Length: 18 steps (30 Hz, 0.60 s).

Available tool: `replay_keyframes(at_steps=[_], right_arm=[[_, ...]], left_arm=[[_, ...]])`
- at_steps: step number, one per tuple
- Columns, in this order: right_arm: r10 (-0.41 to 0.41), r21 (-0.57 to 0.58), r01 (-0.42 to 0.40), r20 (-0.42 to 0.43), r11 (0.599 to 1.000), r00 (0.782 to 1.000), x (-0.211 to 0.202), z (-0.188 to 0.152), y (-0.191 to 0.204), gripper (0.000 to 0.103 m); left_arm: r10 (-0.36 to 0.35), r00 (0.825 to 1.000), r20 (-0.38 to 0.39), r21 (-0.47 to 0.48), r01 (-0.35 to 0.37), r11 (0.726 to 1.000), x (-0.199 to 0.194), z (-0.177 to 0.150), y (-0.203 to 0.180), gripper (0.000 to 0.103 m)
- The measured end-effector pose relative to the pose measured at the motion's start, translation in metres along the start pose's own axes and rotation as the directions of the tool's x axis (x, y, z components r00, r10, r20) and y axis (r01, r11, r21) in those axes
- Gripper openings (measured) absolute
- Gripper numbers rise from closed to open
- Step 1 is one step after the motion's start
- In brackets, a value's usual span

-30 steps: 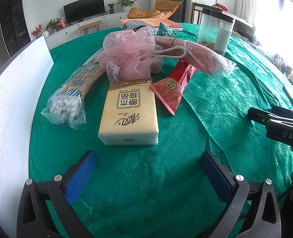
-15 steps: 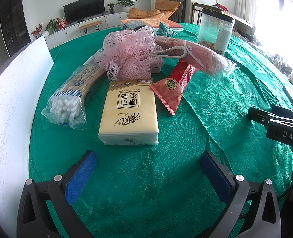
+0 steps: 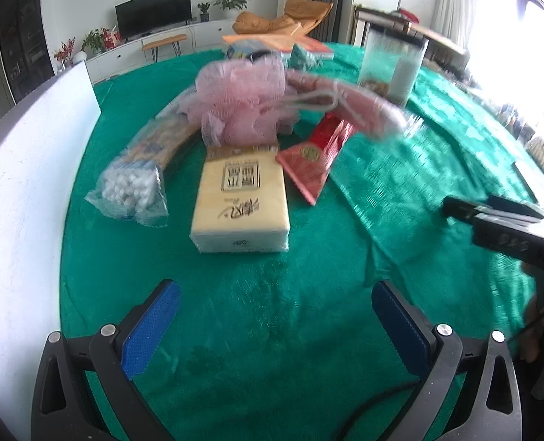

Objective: Organize soft objects

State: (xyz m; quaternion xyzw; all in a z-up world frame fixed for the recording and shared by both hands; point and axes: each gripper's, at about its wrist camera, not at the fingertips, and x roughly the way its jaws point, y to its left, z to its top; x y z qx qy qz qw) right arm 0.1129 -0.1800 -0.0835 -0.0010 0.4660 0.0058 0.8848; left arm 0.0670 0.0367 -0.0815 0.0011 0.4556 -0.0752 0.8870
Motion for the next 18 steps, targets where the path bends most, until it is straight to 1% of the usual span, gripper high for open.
replay_keyframes(at_steps=[2, 5, 7, 10, 14, 18], right_arm=[[0.000, 0.000, 0.000, 0.000, 1.000, 1.000, 0.000, 0.000, 0.000, 0.091], [-0.001, 0.000, 0.001, 0.000, 1.000, 1.000, 0.000, 0.000, 0.000, 0.091], [-0.001, 0.000, 0.001, 0.000, 1.000, 1.000, 0.000, 0.000, 0.000, 0.091], [-0.001, 0.000, 0.001, 0.000, 1.000, 1.000, 0.000, 0.000, 0.000, 0.091], [-0.001, 0.000, 0.001, 0.000, 1.000, 1.000, 0.000, 0.000, 0.000, 0.091], [-0.001, 0.000, 0.001, 0.000, 1.000, 1.000, 0.000, 0.000, 0.000, 0.091]], left_arm=[[-0.004, 1.000, 0.028, -0.004, 0.004, 1.000, -0.011, 0.008, 0.003, 0.103], [0.037, 0.999, 0.038, -0.019, -0.036, 0.999, -0.011, 0.025, 0.010, 0.103], [0.062, 0.998, 0.019, -0.048, -0.061, 0.997, -0.003, 0.035, 0.017, 0.101], [0.056, 0.998, -0.009, -0.087, -0.057, 0.995, 0.012, 0.045, 0.025, 0.097], [0.088, 0.996, -0.033, -0.062, -0.090, 0.994, 0.029, 0.052, 0.021, 0.097], [0.103, 0.993, -0.051, -0.048, -0.106, 0.993, 0.039, 0.054, 0.019, 0.097]])
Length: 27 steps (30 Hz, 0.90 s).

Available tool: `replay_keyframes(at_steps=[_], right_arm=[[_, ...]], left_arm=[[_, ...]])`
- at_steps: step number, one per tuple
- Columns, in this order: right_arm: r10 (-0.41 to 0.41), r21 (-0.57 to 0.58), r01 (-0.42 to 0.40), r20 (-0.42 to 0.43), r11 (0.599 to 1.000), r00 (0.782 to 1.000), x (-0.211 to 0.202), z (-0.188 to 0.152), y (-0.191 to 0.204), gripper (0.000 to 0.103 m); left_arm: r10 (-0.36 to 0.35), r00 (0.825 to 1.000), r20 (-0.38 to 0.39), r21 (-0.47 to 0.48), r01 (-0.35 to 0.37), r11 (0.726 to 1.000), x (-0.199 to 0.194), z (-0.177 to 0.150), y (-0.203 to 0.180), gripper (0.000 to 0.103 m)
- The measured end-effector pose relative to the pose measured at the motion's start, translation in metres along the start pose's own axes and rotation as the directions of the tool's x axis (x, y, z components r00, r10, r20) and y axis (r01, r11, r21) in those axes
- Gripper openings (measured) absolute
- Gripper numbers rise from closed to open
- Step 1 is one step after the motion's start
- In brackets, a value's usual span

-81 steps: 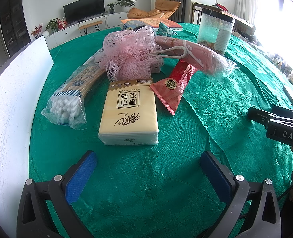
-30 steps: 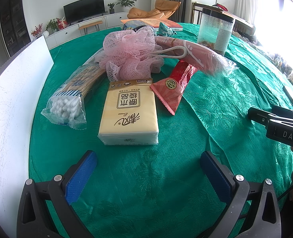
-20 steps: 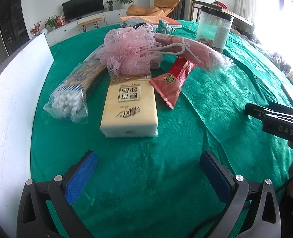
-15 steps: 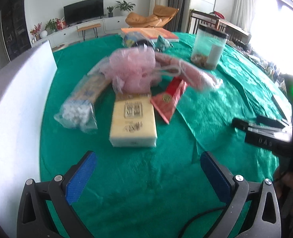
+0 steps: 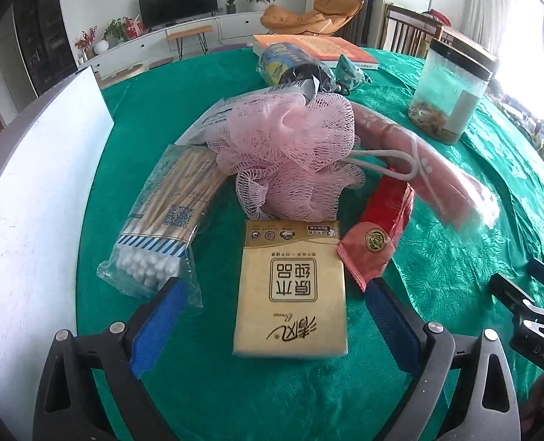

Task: Organize soft objects
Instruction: 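Grasp the yellow tissue pack with the left gripper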

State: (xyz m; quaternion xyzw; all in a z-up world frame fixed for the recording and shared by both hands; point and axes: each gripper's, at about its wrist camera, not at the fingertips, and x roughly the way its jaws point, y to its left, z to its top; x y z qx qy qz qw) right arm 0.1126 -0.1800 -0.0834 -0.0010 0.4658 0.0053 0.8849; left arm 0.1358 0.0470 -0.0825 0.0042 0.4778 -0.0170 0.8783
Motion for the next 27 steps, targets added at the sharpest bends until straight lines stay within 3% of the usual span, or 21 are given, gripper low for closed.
replay_keyframes(at_steps=[14, 15, 18, 27], right_arm=[[-0.001, 0.000, 0.001, 0.000, 1.000, 1.000, 0.000, 0.000, 0.000, 0.091], [0.000, 0.000, 0.000, 0.000, 1.000, 1.000, 0.000, 0.000, 0.000, 0.091], [0.000, 0.000, 0.000, 0.000, 1.000, 1.000, 0.000, 0.000, 0.000, 0.091], [-0.001, 0.001, 0.001, 0.000, 1.000, 1.000, 0.000, 0.000, 0.000, 0.091]], left_arm=[[0.006, 1.000, 0.002, -0.016, -0.006, 1.000, 0.010, 0.005, 0.004, 0.097], [0.009, 1.000, 0.007, -0.009, -0.009, 1.000, 0.009, 0.004, 0.003, 0.091], [-0.016, 1.000, 0.004, 0.005, 0.016, 1.000, 0.005, -0.001, 0.000, 0.052], [-0.065, 0.998, -0.026, 0.035, 0.066, 0.997, -0.036, -0.044, -0.007, 0.053]])
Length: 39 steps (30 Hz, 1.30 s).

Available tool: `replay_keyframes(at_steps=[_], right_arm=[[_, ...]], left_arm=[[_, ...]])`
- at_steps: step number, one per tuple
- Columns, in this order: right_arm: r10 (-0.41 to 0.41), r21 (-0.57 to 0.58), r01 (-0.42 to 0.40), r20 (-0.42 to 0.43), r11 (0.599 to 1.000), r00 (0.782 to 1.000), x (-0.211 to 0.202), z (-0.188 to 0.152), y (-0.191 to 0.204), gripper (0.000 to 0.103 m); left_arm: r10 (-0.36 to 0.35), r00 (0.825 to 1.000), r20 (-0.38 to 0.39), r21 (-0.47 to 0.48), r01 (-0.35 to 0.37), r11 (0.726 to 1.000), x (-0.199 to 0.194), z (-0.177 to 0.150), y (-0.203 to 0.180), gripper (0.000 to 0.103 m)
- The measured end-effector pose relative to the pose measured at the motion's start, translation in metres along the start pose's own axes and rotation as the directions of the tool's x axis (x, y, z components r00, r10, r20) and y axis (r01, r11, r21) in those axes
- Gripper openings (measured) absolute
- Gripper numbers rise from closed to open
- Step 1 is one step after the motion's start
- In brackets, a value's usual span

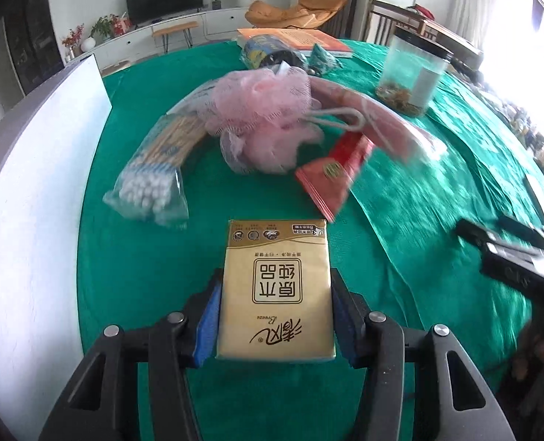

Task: Organize soft objects
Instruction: 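Grasp the yellow tissue pack with the left gripper, then grasp the pink plastic-wrapped towel with the right gripper while the left lifts the tissue pack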

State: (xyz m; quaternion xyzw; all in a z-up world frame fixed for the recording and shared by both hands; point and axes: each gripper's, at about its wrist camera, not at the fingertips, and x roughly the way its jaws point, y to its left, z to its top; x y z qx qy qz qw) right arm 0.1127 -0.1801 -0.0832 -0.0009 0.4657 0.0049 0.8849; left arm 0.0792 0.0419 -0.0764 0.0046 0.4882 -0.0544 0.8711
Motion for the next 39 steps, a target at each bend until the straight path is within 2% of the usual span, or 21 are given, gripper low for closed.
replay_keyframes(at_steps=[3, 7, 11, 13, 14, 17, 19, 20, 21, 23, 24, 26, 27, 29, 32, 34, 39], right_arm=[[0.000, 0.000, 0.000, 0.000, 1.000, 1.000, 0.000, 0.000, 0.000, 0.091], [0.000, 0.000, 0.000, 0.000, 1.000, 1.000, 0.000, 0.000, 0.000, 0.091], [0.009, 0.006, -0.009, 0.000, 1.000, 1.000, 0.000, 0.000, -0.001, 0.091], [0.059, 0.041, -0.060, 0.007, 0.997, 0.998, -0.005, 0.002, -0.008, 0.090], [0.121, 0.085, -0.123, 0.034, 0.989, 0.992, -0.010, 0.003, -0.017, 0.089], [0.243, 0.191, -0.264, 0.126, 0.946, 0.962, -0.028, 0.016, -0.037, 0.090], [0.337, 0.196, -0.361, 0.144, 0.912, 0.930, -0.034, 0.043, -0.033, 0.091], [0.382, 0.178, -0.400, 0.129, 0.899, 0.915, -0.033, 0.056, -0.026, 0.091], [0.451, 0.136, -0.458, 0.082, 0.878, 0.889, -0.028, 0.075, -0.010, 0.091], [0.510, 0.045, -0.509, -0.028, 0.860, 0.860, -0.013, 0.103, 0.027, 0.087], [0.492, -0.004, -0.493, -0.065, 0.870, 0.868, -0.004, 0.113, 0.046, 0.087], [0.409, -0.086, -0.424, -0.152, 0.901, 0.900, 0.019, 0.124, 0.077, 0.087], [0.390, -0.096, -0.412, -0.187, 0.906, 0.902, 0.030, 0.127, 0.086, 0.084], [0.396, -0.090, -0.423, -0.221, 0.902, 0.891, 0.042, 0.128, 0.095, 0.030], [0.395, -0.090, -0.414, -0.176, 0.906, 0.902, 0.027, 0.121, 0.088, 0.031], [0.400, -0.091, -0.411, -0.120, 0.907, 0.909, 0.002, 0.111, 0.074, 0.031], [0.361, -0.030, -0.360, 0.024, 0.932, 0.932, -0.055, 0.066, 0.016, 0.031]], left_arm=[[0.004, 1.000, -0.015, 0.024, -0.004, 1.000, -0.002, -0.010, -0.003, 0.055], [0.020, 1.000, -0.017, 0.034, -0.020, 0.999, 0.006, -0.012, -0.006, 0.070], [0.020, 1.000, -0.005, 0.046, -0.020, 0.999, 0.009, -0.011, -0.008, 0.071], [0.018, 1.000, 0.001, 0.044, -0.018, 0.999, 0.008, -0.012, -0.007, 0.070], [0.016, 1.000, 0.009, 0.042, -0.017, 0.999, 0.008, -0.013, -0.006, 0.069], [0.017, 0.999, 0.028, 0.039, -0.018, 0.999, 0.005, -0.016, -0.003, 0.063], [0.016, 0.999, 0.034, 0.040, -0.017, 0.999, 0.005, -0.016, -0.003, 0.060], [0.015, 0.999, 0.036, 0.043, -0.017, 0.999, 0.004, -0.017, -0.003, 0.059], [0.015, 0.999, 0.037, 0.045, -0.017, 0.999, 0.004, -0.017, -0.003, 0.057], [0.014, 0.999, 0.038, 0.047, -0.016, 0.999, 0.003, -0.019, -0.004, 0.056], [0.014, 0.999, 0.038, 0.047, -0.016, 0.999, 0.002, -0.020, -0.003, 0.056], [0.012, 0.999, 0.039, 0.045, -0.014, 0.999, -0.001, -0.024, -0.003, 0.055], [0.012, 0.999, 0.043, 0.050, -0.014, 0.999, -0.002, -0.027, -0.003, 0.055], [0.009, 0.999, 0.052, 0.056, -0.012, 0.998, -0.003, -0.030, -0.002, 0.055], [0.006, 0.998, 0.068, 0.056, -0.010, 0.998, -0.004, -0.032, -0.001, 0.055], [0.008, 0.997, 0.079, 0.050, -0.012, 0.999, -0.003, -0.033, -0.001, 0.055], [0.010, 0.996, 0.087, 0.042, -0.013, 0.999, -0.003, -0.034, -0.001, 0.055]])
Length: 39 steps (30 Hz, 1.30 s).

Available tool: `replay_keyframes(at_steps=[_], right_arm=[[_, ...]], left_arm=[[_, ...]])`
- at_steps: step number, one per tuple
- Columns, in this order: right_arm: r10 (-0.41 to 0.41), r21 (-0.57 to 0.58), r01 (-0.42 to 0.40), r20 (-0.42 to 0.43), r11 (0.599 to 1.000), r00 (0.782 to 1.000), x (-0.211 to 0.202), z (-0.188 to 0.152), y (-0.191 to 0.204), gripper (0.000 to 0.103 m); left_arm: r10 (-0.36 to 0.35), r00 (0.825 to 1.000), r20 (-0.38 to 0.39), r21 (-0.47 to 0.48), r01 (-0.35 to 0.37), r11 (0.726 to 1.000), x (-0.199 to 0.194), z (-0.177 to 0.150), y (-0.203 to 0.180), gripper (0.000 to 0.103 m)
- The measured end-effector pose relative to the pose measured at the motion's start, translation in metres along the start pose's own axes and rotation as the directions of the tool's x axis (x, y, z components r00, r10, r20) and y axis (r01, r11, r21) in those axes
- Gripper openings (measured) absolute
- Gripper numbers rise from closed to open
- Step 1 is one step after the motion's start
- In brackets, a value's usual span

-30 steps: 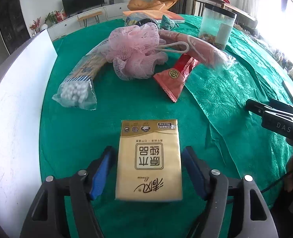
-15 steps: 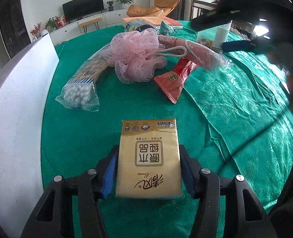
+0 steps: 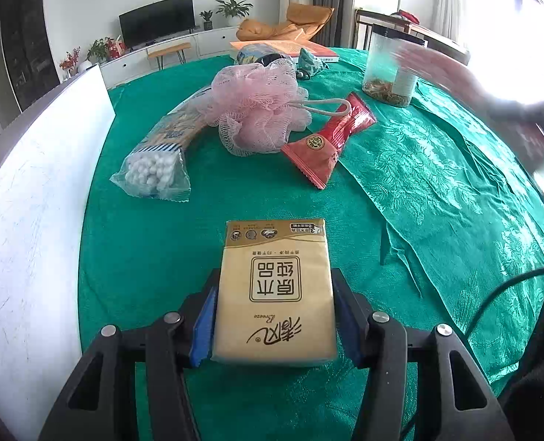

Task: Organize soft objects
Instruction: 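Grasp the pink plastic-wrapped towel with the right gripper while the left lifts the tissue pack, then carry the tissue pack with the left gripper while the right carries the pink towel into the box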

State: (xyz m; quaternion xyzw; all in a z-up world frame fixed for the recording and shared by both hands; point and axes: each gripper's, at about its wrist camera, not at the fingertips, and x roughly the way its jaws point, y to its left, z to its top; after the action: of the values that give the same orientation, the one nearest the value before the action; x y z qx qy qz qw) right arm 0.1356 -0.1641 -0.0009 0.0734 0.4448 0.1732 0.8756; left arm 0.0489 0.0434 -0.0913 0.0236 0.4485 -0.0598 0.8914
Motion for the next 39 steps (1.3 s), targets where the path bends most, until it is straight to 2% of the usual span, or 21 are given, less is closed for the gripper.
replay_keyframes(at_steps=[2, 5, 7, 10, 12, 14, 16, 18, 19, 20, 21, 23, 27, 30, 32, 35, 37, 39], right_arm=[[-0.059, 0.074, 0.056, 0.040, 0.996, 0.997, -0.015, -0.021, -0.026, 0.031], [-0.137, 0.176, 0.119, 0.094, 0.977, 0.986, -0.023, -0.029, -0.065, 0.031], [-0.171, 0.223, 0.139, 0.133, 0.965, 0.976, -0.019, -0.018, -0.091, 0.031], [-0.213, 0.199, 0.178, 0.171, 0.964, 0.962, 0.001, 0.006, -0.116, 0.031], [-0.212, 0.190, 0.185, 0.131, 0.964, 0.968, 0.024, 0.020, -0.129, 0.037], [-0.198, 0.201, 0.183, 0.055, 0.962, 0.979, 0.039, 0.027, -0.138, 0.053], [-0.184, 0.182, 0.185, -0.023, 0.966, 0.983, 0.053, 0.036, -0.139, 0.066], [-0.217, 0.137, 0.229, -0.099, 0.964, 0.971, 0.063, 0.042, -0.138, 0.066], [-0.223, 0.128, 0.242, -0.145, 0.962, 0.964, 0.069, 0.045, -0.138, 0.063], [-0.233, 0.123, 0.252, -0.151, 0.960, 0.961, 0.071, 0.043, -0.139, 0.044], [-0.229, 0.125, 0.249, -0.153, 0.960, 0.961, 0.069, 0.042, -0.140, 0.030], [-0.244, 0.156, 0.261, -0.123, 0.952, 0.962, 0.057, 0.044, -0.136, 0.030], [-0.205, 0.172, 0.202, 0.004, 0.964, 0.979, 0.007, 0.035, -0.101, 0.030], [-0.110, 0.089, 0.104, 0.062, 0.991, 0.992, -0.023, 0.022, -0.040, 0.030], [-0.036, 0.032, 0.034, 0.067, 0.999, 0.997, -0.032, 0.014, -0.001, 0.030], [0.115, -0.047, -0.113, 0.052, 0.992, 0.992, -0.040, 0.005, 0.068, 0.030], [0.200, -0.099, -0.196, 0.038, 0.976, 0.979, -0.043, 0.000, 0.114, 0.030], [0.299, -0.147, -0.295, 0.006, 0.944, 0.954, -0.043, -0.004, 0.164, 0.030]], left_arm=[[0.003, 1.000, -0.001, -0.004, -0.003, 1.000, 0.000, 0.000, -0.001, 0.055], [0.008, 1.000, -0.002, -0.013, -0.008, 1.000, 0.001, 0.001, -0.001, 0.055], [0.008, 1.000, -0.004, -0.015, -0.008, 1.000, 0.000, 0.001, -0.002, 0.055], [0.003, 1.000, -0.005, -0.009, -0.003, 1.000, 0.000, 0.001, -0.002, 0.055], [-0.004, 1.000, -0.008, 0.000, 0.004, 1.000, 0.000, 0.001, -0.001, 0.056], [-0.008, 1.000, -0.017, 0.008, 0.008, 1.000, 0.000, 0.002, 0.000, 0.058], [-0.010, 0.999, -0.030, 0.012, 0.010, 1.000, 0.001, 0.002, 0.000, 0.066], [-0.009, 0.999, -0.041, 0.015, 0.010, 1.000, 0.001, 0.003, 0.000, 0.067], [-0.012, 0.999, -0.043, 0.016, 0.012, 1.000, 0.001, 0.003, 0.000, 0.067], [-0.013, 0.999, -0.045, 0.018, 0.014, 1.000, 0.001, 0.003, 0.000, 0.066], [-0.016, 0.999, -0.042, 0.018, 0.016, 1.000, 0.000, 0.003, 0.000, 0.052], [-0.043, 0.998, -0.044, -0.002, 0.043, 0.999, -0.004, 0.005, 0.003, 0.053], [-0.135, 0.991, -0.004, -0.089, 0.134, 0.987, -0.027, 0.012, 0.014, 0.053], [-0.185, 0.981, 0.052, -0.144, 0.191, 0.971, -0.060, 0.022, 0.028, 0.053], [-0.195, 0.976, 0.098, -0.178, 0.210, 0.962, -0.086, 0.027, 0.044, 0.053], [-0.123, 0.979, 0.165, -0.216, 0.157, 0.964, -0.130, 0.029, 0.084, 0.053], [-0.031, 0.984, 0.177, -0.255, 0.076, 0.964, -0.155, 0.023, 0.118, 0.053], [0.068, 0.983, 0.169, -0.302, -0.014, 0.953, -0.173, 0.011, 0.152, 0.053]])
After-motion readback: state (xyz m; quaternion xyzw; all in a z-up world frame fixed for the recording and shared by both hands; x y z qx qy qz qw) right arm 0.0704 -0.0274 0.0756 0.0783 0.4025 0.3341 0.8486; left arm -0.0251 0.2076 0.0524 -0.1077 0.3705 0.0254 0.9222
